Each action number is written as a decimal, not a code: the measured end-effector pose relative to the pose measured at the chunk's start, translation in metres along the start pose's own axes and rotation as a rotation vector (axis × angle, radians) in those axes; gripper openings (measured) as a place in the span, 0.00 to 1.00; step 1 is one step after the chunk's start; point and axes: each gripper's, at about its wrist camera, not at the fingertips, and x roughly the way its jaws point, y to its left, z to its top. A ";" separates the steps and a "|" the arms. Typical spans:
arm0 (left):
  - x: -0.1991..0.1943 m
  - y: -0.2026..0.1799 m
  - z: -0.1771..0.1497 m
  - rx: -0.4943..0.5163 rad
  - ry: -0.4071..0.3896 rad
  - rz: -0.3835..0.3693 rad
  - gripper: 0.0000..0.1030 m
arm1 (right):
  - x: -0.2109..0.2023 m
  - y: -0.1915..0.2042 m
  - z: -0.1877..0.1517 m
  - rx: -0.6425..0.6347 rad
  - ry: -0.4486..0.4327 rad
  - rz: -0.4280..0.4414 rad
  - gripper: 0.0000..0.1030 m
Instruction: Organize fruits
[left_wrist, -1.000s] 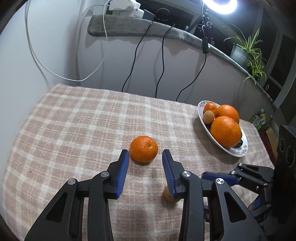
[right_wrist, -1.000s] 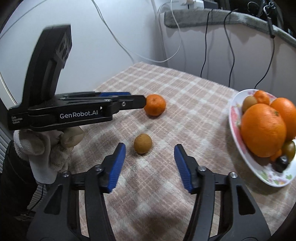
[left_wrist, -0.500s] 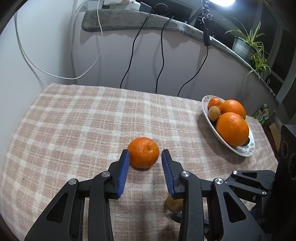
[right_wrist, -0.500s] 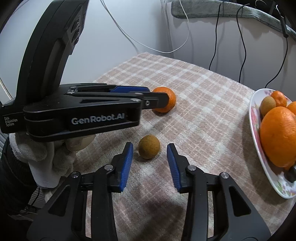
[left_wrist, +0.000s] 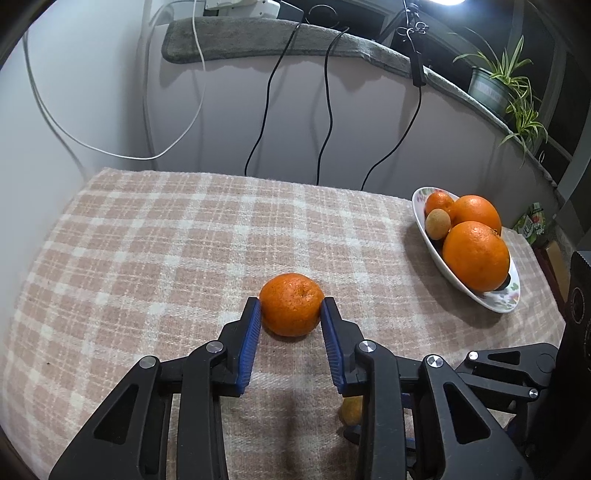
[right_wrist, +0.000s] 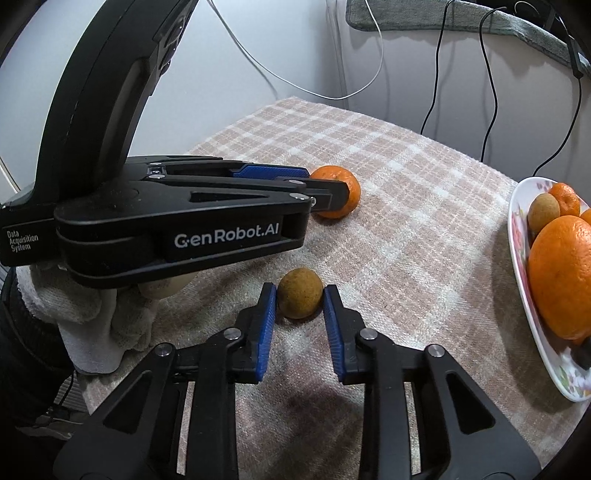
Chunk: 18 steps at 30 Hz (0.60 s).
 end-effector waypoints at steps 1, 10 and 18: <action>0.000 0.001 0.000 -0.005 -0.001 -0.003 0.30 | 0.000 0.000 0.000 0.000 -0.002 -0.001 0.26; -0.011 0.000 -0.001 -0.014 -0.023 -0.012 0.27 | -0.012 0.000 -0.003 0.014 -0.029 0.004 0.26; -0.016 -0.005 0.001 0.021 -0.039 -0.016 0.11 | -0.021 0.000 -0.009 0.016 -0.033 -0.001 0.26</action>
